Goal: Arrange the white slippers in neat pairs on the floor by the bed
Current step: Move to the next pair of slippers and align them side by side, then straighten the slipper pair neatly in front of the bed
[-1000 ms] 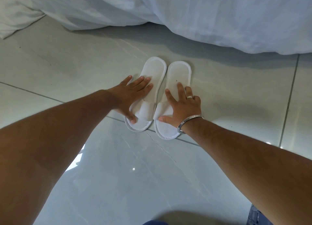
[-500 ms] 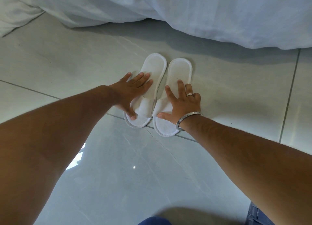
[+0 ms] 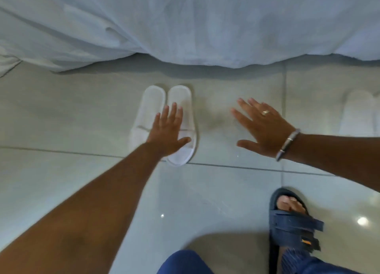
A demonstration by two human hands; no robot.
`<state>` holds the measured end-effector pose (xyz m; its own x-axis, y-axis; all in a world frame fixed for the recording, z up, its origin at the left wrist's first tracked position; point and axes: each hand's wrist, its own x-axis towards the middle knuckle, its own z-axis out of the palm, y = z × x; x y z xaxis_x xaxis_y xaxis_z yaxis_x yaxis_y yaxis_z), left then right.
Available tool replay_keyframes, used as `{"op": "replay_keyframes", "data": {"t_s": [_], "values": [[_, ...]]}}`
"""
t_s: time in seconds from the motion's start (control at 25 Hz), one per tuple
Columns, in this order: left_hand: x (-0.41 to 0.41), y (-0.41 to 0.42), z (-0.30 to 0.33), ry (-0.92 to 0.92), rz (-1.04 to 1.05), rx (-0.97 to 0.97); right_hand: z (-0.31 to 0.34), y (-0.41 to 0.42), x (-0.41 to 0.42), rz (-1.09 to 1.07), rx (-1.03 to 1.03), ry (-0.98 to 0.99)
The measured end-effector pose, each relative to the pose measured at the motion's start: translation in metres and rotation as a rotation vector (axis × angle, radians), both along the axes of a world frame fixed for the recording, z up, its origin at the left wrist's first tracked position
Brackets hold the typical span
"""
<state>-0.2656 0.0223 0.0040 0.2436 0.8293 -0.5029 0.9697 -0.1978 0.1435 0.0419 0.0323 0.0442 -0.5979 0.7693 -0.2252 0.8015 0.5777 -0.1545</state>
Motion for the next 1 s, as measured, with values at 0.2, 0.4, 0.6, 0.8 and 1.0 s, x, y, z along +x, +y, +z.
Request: {"op": "replay_keyframes", "data": {"t_s": [0.2,0.4,0.6,0.8,1.0], "values": [[0.232,-0.021,-0.002,-0.205,-0.223,0.052,0.017,-0.078,0.194,-0.424,-0.119,-0.154],[0.395,-0.041,-0.022,-0.287,-0.395,0.040,-0.027,-0.132,0.348,-0.929,-0.158,-0.196],[0.494,-0.037,-0.043,-0.258,-0.474,0.023,-0.056,-0.142,0.436,-0.942,-0.190,-0.193],[0.499,-0.026,-0.074,-0.178,-0.494,-0.001,-0.093,-0.105,0.419,-0.745,-0.158,-0.071],[0.511,-0.029,-0.073,-0.181,-0.497,-0.030,-0.103,-0.105,0.411,-0.854,-0.144,-0.107]]}}
